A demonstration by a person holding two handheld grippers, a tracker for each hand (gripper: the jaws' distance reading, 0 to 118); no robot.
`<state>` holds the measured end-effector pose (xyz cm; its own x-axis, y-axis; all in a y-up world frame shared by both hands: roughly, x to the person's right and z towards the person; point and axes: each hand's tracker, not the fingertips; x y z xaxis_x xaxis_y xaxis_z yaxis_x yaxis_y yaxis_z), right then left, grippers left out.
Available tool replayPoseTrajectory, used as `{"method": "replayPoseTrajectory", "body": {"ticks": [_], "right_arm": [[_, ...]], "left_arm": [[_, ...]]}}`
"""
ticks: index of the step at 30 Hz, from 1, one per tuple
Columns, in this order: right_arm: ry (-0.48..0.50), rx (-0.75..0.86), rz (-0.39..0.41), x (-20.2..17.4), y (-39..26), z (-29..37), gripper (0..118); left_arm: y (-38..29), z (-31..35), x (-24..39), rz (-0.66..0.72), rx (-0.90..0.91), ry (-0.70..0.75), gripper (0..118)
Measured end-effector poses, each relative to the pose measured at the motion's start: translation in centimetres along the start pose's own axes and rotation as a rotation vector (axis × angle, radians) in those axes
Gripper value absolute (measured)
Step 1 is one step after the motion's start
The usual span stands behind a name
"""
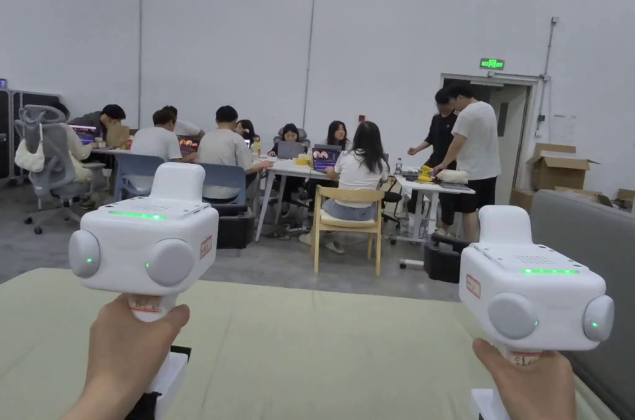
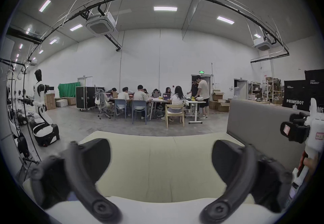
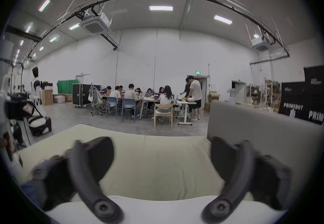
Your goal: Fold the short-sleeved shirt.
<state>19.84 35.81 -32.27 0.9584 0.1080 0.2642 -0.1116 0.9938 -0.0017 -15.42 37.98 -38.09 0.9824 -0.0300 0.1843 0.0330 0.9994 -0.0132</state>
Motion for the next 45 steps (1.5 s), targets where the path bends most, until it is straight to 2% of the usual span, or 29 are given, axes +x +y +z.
{"method": "replayPoseTrajectory", "body": {"ticks": [1, 2, 3, 4, 5, 6, 9, 13, 16, 20, 25, 28, 29, 32, 36, 38, 39, 40, 41, 43, 45], "right_arm": [[-0.036, 0.029, 0.04, -0.4, -0.3, 0.3, 3], [-0.086, 0.027, 0.087, -0.8, -0.7, 0.2, 3], [-0.175, -0.009, 0.121, -1.1, -1.1, 0.1, 3], [-0.099, 0.004, 0.073, -1.1, -1.7, 0.0, 3], [0.048, -0.02, 0.009, -0.5, -2.2, 0.2, 3], [0.105, -0.051, -0.023, -0.2, -2.6, 0.1, 3], [0.04, -0.046, -0.011, -0.1, -3.5, 0.5, 3], [0.1, -0.055, -0.078, 0.1, -3.9, 0.9, 3], [0.152, -0.055, -0.11, -1.7, -3.8, 0.9, 3], [0.296, -0.037, -0.104, -8.4, -3.5, 1.1, 3], [0.519, -0.057, -0.147, -20.4, -3.9, 2.3, 3], [0.617, -0.1, -0.202, -26.1, -4.3, 3.0, 3], [0.64, -0.115, -0.211, -27.5, -4.5, 3.2, 3], [0.67, -0.116, -0.16, -30.8, -4.9, 4.0, 3], [0.706, -0.134, -0.142, -32.3, -5.4, 4.1, 3], [0.713, -0.141, -0.134, -32.2, -5.8, 4.0, 3], [0.715, -0.146, -0.126, -32.0, -6.1, 3.9, 3], [0.705, -0.149, -0.108, -31.8, -6.4, 3.3, 3], [0.697, -0.151, -0.091, -31.5, -6.8, 3.0, 3], [0.675, -0.164, -0.043, -30.6, -8.0, 2.3, 3], [0.651, -0.194, 0.007, -30.0, -9.3, 0.7, 3]], "left_arm": [[-0.3, 0.3, 0.3, -0.042, 0.017, -0.01, 0], [-0.5, 0.4, 0.6, -0.082, 0.012, 0.012, 0], [-1.0, 0.4, 1.0, -0.106, -0.007, 0.078, 0], [-1.3, 0.7, 0.9, -0.075, 0.023, 0.034, 0], [-1.5, 0.9, 0.7, -0.065, 0.024, -0.029, 0], [-1.7, 0.6, 0.8, -0.068, 0.01, -0.007, 0], [-2.2, 0.6, 1.0, -0.057, 0.024, 0.001, 0], [-2.6, 0.9, 0.7, -0.052, 0.02, 0.015, 0], [-3.2, 1.7, -1.5, -0.006, 0.012, 0.047, 0], [-4.8, 4.7, -7.4, -0.037, -0.018, 0.192, 0], [-6.7, 11.2, -16.9, -0.025, -0.096, 0.397, 0], [-7.9, 15.0, -21.1, -0.044, -0.149, 0.497, 0], [-8.3, 15.9, -22.1, -0.04, -0.153, 0.525, 0], [-9.5, 18.0, -24.7, -0.035, -0.184, 0.562, 0], [-11.5, 17.6, -26.0, -0.002, -0.225, 0.55, 0], [-13.1, 16.1, -26.1, 0.041, -0.273, 0.524, 17], [-14.0, 15.1, -26.1, 0.073, -0.314, 0.497, 17], [-15.2, 13.7, -26.1, 0.116, -0.355, 0.449, 79], [-16.9, 12.4, -25.9, 0.163, -0.389, 0.363, 104], [-20.4, 9.2, -24.6, 0.216, -0.455, 0.282, 104], [-23.9, 5.2, -22.7, 0.187, -0.546, 0.23, 104]]}}
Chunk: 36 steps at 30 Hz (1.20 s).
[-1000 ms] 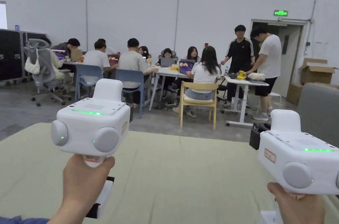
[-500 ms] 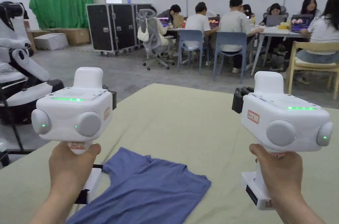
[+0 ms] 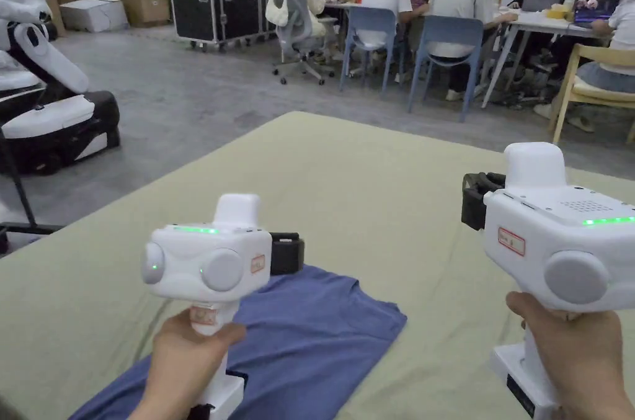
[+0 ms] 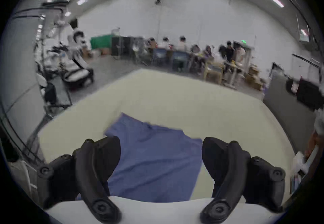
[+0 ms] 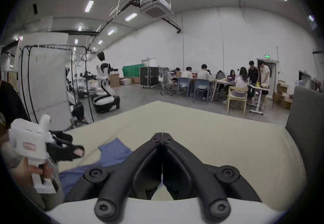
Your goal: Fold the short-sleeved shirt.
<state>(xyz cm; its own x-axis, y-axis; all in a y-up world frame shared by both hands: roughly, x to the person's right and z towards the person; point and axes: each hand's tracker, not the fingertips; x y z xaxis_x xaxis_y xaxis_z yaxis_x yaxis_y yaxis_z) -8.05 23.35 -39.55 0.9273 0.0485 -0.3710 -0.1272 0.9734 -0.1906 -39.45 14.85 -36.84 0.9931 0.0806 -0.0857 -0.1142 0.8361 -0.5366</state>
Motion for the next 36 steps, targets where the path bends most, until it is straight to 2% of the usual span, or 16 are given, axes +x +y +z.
{"method": "replayPoseTrajectory", "body": {"ticks": [4, 8, 10, 12, 13, 14, 16, 17, 18, 19, 22, 25, 27, 31, 34, 36], "right_arm": [[-0.023, -0.089, 0.008, 3.7, -2.9, -2.1, 3], [-0.036, -0.162, -0.015, 6.9, -6.4, -4.3, 3], [-0.028, -0.2, -0.032, 7.9, -8.4, -5.2, 3], [-0.003, -0.235, -0.053, 8.4, -10.1, -5.9, 3], [0.009, -0.245, -0.063, 8.5, -10.9, -6.1, 3], [0.018, -0.253, -0.074, 8.5, -11.7, -6.2, 3], [0.048, -0.277, -0.108, 8.2, -13.4, -6.2, 3], [0.063, -0.286, -0.123, 8.1, -14.1, -6.2, 3], [0.077, -0.294, -0.132, 7.9, -14.8, -6.1, 3], [0.081, -0.301, -0.137, 7.6, -15.5, -5.9, 3], [0.104, -0.333, -0.154, 7.2, -16.9, -5.2, 3], [0.119, -0.339, -0.175, 7.5, -17.3, -3.0, 3], [0.12, -0.311, -0.185, 8.5, -17.1, -0.5, 3], [0.036, -0.225, -0.238, 12.4, -15.3, 5.6, 3], [-0.071, -0.163, -0.236, 15.4, -14.0, 10.9, 3], [-0.143, -0.125, -0.239, 17.6, -13.1, 14.9, 3]], "left_arm": [[-3.8, -10.6, 3.9, -0.08, -0.19, -0.068, 104], [-9.5, -18.1, 7.1, -0.116, -0.349, -0.108, 104], [-12.4, -20.7, 8.2, -0.194, -0.432, -0.098, 104], [-13.1, -21.3, 8.2, -0.245, -0.368, -0.055, 105], [-12.3, -20.5, 7.6, -0.195, -0.325, -0.069, 105], [-11.8, -20.5, 6.9, -0.134, -0.341, -0.084, 93], [-11.5, -20.5, 4.9, -0.06, -0.335, -0.076, 58], [-11.3, -19.9, 3.8, -0.02, -0.341, -0.119, 22], [-11.0, -19.6, 2.9, 0.023, -0.338, -0.132, 4], [-10.9, -19.6, 1.9, 0.01, -0.327, -0.039, 4], [-10.9, -20.1, -1.2, 0.241, -0.382, -0.141, 4], [-9.7, -19.0, -1.2, 0.283, -0.311, -0.167, 4], [-7.5, -16.8, -1.0, 0.363, -0.203, -0.262, 4], [-0.1, -11.5, 3.8, 0.203, -0.051, -0.257, 4], [4.7, -8.1, 8.8, 0.164, 0.017, -0.449, 4], [7.3, -5.6, 14.6, 0.044, 0.066, -0.526, 4]]}}
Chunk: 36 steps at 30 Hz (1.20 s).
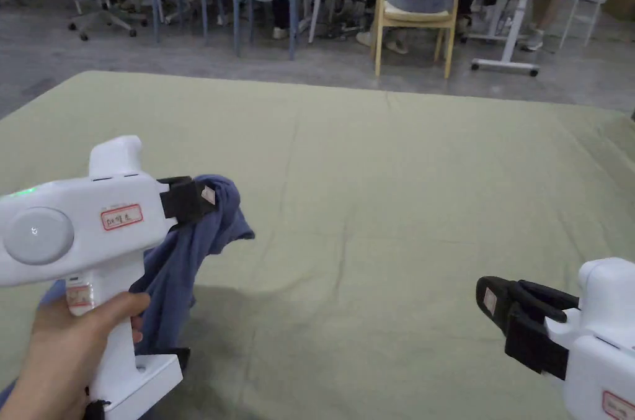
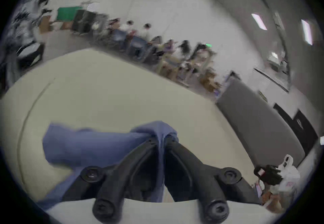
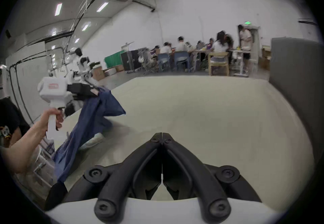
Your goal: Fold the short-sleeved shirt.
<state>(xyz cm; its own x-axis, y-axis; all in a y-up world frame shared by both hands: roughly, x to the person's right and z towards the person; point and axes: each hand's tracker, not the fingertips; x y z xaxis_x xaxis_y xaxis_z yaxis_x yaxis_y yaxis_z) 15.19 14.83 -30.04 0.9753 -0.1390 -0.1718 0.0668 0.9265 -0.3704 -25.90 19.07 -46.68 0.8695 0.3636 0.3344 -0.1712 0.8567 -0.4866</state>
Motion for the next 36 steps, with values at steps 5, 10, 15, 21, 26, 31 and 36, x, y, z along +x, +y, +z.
{"method": "replayPoseTrajectory", "body": {"ticks": [5, 10, 15, 21, 26, 31, 36], "right_arm": [[-0.219, 0.11, 0.0, 5.6, 1.8, 9.8, 3], [-0.409, 0.186, -0.014, 9.9, 2.3, 18.2, 3], [-0.546, 0.164, -0.014, 13.3, 1.0, 22.3, 3], [-0.581, 0.11, -0.094, 16.5, -2.4, 22.9, 3], [-0.567, 0.062, -0.142, 17.5, -4.8, 21.7, 3], [-0.52, 0.036, -0.163, 17.0, -5.3, 20.3, 3], [-0.456, 0.023, -0.11, 15.0, -4.3, 18.7, 3]], "left_arm": [[1.1, -3.6, 15.7, -0.217, -0.107, -0.348, 4], [-5.9, -8.2, 29.9, -0.42, -0.323, -0.642, 4], [-17.8, -12.1, 40.9, -0.637, -0.614, -0.796, 4], [-32.1, -16.6, 44.5, -0.761, -0.902, -0.7, 4], [-36.5, -17.4, 43.6, -0.812, -0.94, -0.62, 4], [-33.3, -18.1, 40.9, -0.45, -1.005, -0.642, 79], [-23.9, -11.2, 32.3, -0.255, -0.722, -0.569, 81]]}}
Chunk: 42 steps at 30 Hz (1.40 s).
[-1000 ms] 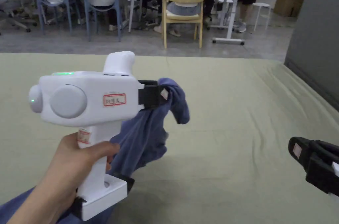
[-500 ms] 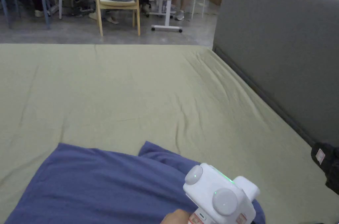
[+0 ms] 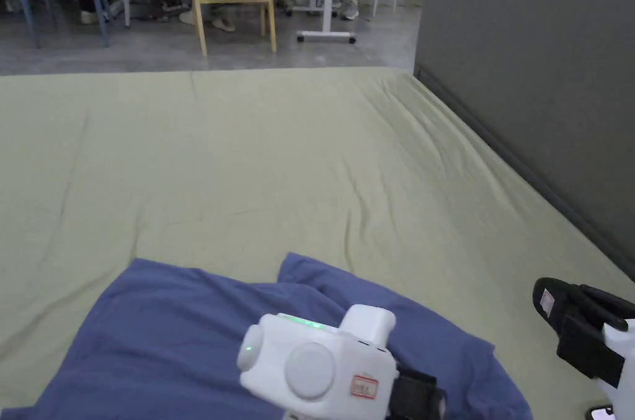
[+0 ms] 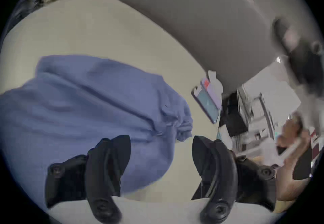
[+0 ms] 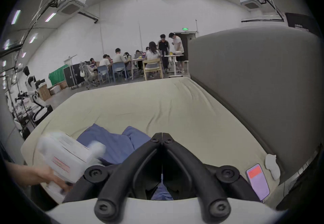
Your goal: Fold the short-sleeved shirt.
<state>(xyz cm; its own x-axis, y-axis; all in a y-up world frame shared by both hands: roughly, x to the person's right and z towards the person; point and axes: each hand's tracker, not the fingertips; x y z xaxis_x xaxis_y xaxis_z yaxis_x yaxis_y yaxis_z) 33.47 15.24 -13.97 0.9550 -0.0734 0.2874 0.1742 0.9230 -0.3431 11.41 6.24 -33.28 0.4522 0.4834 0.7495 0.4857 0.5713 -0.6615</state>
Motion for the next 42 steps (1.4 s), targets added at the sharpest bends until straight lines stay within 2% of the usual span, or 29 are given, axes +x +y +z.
{"method": "replayPoseTrajectory", "body": {"ticks": [1, 2, 3, 4, 6, 10, 14, 17, 18, 19, 20, 21, 23, 26, 30, 32, 33, 34, 36, 42], "right_arm": [[0.01, -0.003, 0.01, -0.5, 0.0, -0.2, 3], [0.023, -0.008, 0.02, -1.1, 0.0, -0.4, 3], [0.039, -0.011, 0.024, -1.7, -0.3, -0.5, 3], [0.052, -0.014, 0.023, -2.2, -0.4, -0.6, 3], [0.089, -0.028, 0.015, -3.3, -1.0, -1.0, 3], [0.122, -0.06, 0.023, -5.4, -1.9, -1.8, 3], [0.149, -0.079, 0.027, -6.7, -2.3, -2.4, 3], [0.153, -0.096, 0.047, -7.1, -2.3, -2.9, 3], [0.152, -0.102, 0.051, -7.1, -2.3, -3.1, 3], [0.151, -0.109, 0.056, -7.3, -2.3, -3.3, 3], [0.146, -0.115, 0.059, -7.3, -2.3, -3.5, 3], [0.139, -0.123, 0.06, -7.2, -2.4, -3.8, 3], [0.13, -0.143, 0.056, -6.9, -2.5, -4.6, 3], [0.102, -0.183, 0.052, -6.4, -3.2, -6.0, 3], [0.076, -0.236, 0.058, -5.9, -4.4, -8.1, 3], [0.069, -0.257, 0.062, -5.8, -5.1, -8.9, 3], [0.066, -0.265, 0.062, -5.9, -5.6, -9.2, 3], [0.066, -0.271, 0.059, -5.9, -6.0, -9.4, 3], [0.076, -0.291, 0.037, -5.9, -6.9, -10.0, 3], [0.108, -0.306, -0.025, -6.1, -6.9, -9.7, 3]], "left_arm": [[-0.6, 3.2, -0.8, 0.022, 0.069, 0.038, 80], [-1.7, 7.3, -1.5, 0.046, 0.159, 0.106, 71], [-3.4, 11.4, -2.1, 0.054, 0.265, 0.164, 41], [-5.1, 14.5, -2.0, 0.06, 0.361, 0.25, 0], [-8.4, 19.8, -1.8, 0.099, 0.48, 0.517, 0], [-11.6, 24.1, -2.0, 0.122, 0.391, 0.706, 0], [-10.2, 24.1, -4.7, 0.151, 0.395, 0.669, 0], [-5.9, 22.0, -8.5, 0.123, 0.38, 0.664, 0], [-3.9, 20.9, -10.2, 0.126, 0.359, 0.658, 3], [-2.1, 19.8, -12.0, 0.131, 0.328, 0.647, 30], [0.3, 18.4, -14.8, 0.156, 0.307, 0.638, 69], [2.4, 16.5, -17.7, 0.196, 0.25, 0.612, 97], [5.0, 13.0, -22.3, 0.25, 0.196, 0.622, 99], [6.9, 7.8, -29.1, 0.279, 0.072, 0.733, 99], [6.0, 2.5, -34.9, 0.312, -0.107, 0.72, 99], [5.5, 3.2, -34.5, 0.272, -0.018, 0.71, 100], [5.8, 3.5, -34.2, 0.281, 0.014, 0.721, 90], [5.7, 3.6, -34.0, 0.28, -0.002, 0.712, 65], [5.2, 4.6, -32.3, 0.232, 0.034, 0.663, 1], [4.0, 8.4, -27.4, 0.205, 0.092, 0.587, 1]]}}
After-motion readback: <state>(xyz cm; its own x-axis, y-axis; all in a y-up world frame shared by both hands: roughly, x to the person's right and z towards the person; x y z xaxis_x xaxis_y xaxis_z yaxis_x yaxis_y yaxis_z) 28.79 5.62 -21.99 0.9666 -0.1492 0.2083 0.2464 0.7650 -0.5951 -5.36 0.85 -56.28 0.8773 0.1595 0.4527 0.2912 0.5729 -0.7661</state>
